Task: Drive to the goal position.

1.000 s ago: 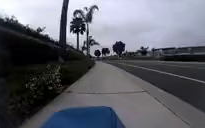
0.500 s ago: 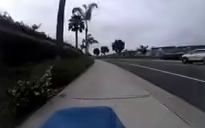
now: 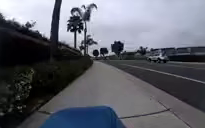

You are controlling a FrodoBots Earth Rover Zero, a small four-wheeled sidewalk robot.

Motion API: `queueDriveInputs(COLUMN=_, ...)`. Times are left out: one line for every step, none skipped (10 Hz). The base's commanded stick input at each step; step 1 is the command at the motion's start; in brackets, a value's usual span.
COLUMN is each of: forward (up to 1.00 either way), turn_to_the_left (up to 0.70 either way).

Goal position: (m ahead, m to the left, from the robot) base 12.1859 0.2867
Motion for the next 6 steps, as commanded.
queueDriveInputs(forward=1.0, turn_to_the_left=0.0)
queueDriveInputs(forward=1.0, turn_to_the_left=0.0)
queueDriveInputs(forward=1.0, turn_to_the_left=0.0)
queueDriveInputs(forward=1.0, turn_to_the_left=0.0)
queueDriveInputs(forward=1.0, turn_to_the_left=0.0)
queueDriveInputs(forward=1.0, turn_to_the_left=0.0)
